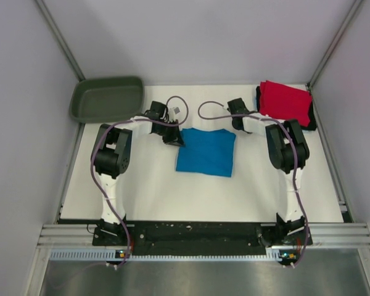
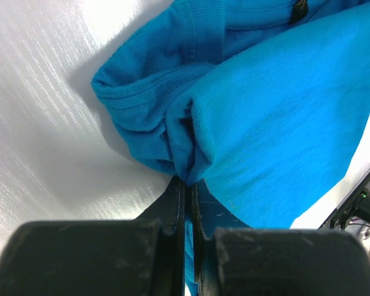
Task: Fold and stack the t-shirts
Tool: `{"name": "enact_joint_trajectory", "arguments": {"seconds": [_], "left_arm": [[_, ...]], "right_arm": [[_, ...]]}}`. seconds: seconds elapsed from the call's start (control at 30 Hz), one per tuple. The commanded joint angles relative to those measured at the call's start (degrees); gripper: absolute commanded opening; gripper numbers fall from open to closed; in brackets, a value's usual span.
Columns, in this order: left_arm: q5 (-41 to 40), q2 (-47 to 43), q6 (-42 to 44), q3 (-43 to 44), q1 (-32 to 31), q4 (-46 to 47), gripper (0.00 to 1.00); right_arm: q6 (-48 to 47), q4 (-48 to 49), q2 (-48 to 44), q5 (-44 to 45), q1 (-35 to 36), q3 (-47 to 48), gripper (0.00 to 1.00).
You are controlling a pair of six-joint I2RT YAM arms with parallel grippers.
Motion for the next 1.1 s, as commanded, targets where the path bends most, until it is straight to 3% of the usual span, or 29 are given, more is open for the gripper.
{"name": "enact_joint_trajectory", "arguments": {"seconds": [0.0,0.4,0.43,0.47,0.5,0.57,0.7,0.9,1.07], "left_arm": [[-0.2,-1.2,0.7,1.6,1.0,0.4,0.00],[-0.4,-1.7,0.8,1.1,1.3,0.6,0.00],[-0.3,-1.8,0.7,1.0,1.4,0.6,0.00],[-0.3,-1.9,0.7,0.9,1.4,0.6,0.00],[-0.3,-2.1,0.7,1.0,1.4,0.7,0.00],[-0.5,-2.2,0.7,0.7,1.4,0.9,0.00],[-0.9,-2.3,0.5,0.2,1.4,1.2,0.00],[-0.3,-2.0,0.0,-0.3,1.4,1.8,0.00],[-0.2,-2.3,-0.2,-0.5,1.4,1.9,0.00]], "right_arm": [[5.2,-3.2,-5.1,-3.0,5.2,-3.3,0.00],[5.4,-1.8,-10.4,-4.2,9.0,-10.3,0.00],[6.0,-1.8,-11.1,-4.1,9.1,-10.3,0.07],[6.9,-1.9,-12.0,-4.2,9.1,-10.4,0.27],[8.0,-1.9,-13.5,-4.3,9.1,-10.6,0.38],[10.4,-1.9,-17.5,-6.0,9.1,-11.2,0.48],[15.7,-3.0,-26.1,-10.9,9.1,-12.7,0.53],[28.5,-6.0,-32.9,-25.4,8.8,-16.2,0.57],[43.1,-1.7,-33.6,-44.8,3.6,-22.1,0.68]]}}
